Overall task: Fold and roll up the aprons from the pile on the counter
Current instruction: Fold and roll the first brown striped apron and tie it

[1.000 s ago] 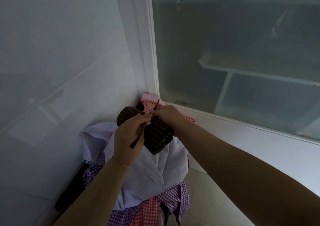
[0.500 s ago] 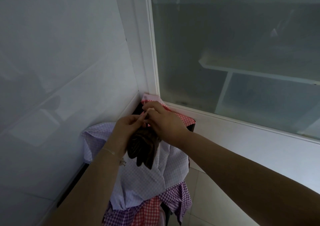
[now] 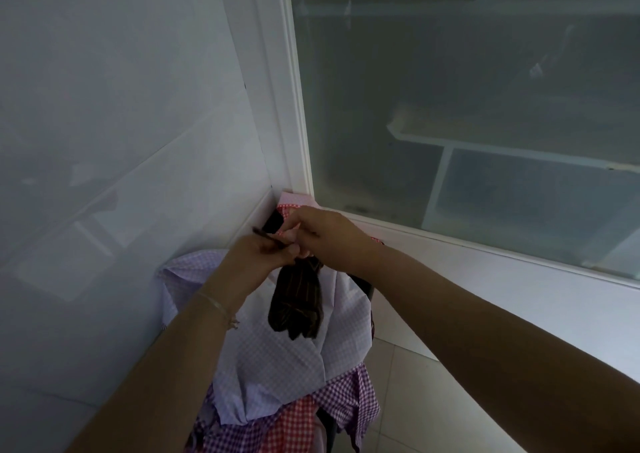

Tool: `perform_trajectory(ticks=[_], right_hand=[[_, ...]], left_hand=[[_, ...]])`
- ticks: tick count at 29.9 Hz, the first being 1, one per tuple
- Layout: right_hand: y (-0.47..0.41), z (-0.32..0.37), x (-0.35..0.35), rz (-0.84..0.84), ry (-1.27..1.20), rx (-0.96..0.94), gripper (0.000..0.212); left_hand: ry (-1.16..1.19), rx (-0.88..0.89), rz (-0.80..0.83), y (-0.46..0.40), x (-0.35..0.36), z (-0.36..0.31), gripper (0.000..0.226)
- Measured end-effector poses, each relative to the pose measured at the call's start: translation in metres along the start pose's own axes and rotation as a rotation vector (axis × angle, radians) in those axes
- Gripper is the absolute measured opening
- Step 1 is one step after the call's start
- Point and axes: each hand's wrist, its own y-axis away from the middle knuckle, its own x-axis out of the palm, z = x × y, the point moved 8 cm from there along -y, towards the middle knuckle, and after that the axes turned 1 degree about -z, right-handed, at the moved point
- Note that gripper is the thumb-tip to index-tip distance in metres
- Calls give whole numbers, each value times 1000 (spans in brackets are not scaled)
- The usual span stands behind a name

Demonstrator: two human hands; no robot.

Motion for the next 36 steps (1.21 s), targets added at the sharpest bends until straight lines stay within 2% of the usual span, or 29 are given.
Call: perform_trajectory(ticks=[2,5,8,11,14,16,19,23,25,29,32,36], right_hand=[[2,-7,-2,8,-25,54,15],[7,-16,-1,10,100,88,25],[13,-16,8,72,195,32,25],[18,-9,13,102,274,-110,21],[22,-14,10,97,25,-44,18],[21,-21,12,104,-61,11,24],[20,-34,24,144,47,39,28],[25,-45,38,206,74,117,28],[26,-45,40,212,75,123,28],[25,-47,38,246,19,159,28],[25,-54,35,264,-72,193,25],[26,-58,28,280,-185,237,20]], left_hand=[[43,-12,-11,-1,-6,3,8],[96,-28,-33,-1,-12,5,9],[169,-51,-47,0,-11,5,14],[0,9,24,3,-8,0,16],[-216,118,116,7,-1,-13,13],[-252,196,144,10,2,-21,15],[-337,289,199,14,12,-24,21],[-245,223,212,10,13,-8,37],[-272,258,178,11,14,-6,33],[-583,392,105,16,25,-8,24],[-878,680,-18,30,33,-25,17],[-1033,762,-65,41,34,-26,24]])
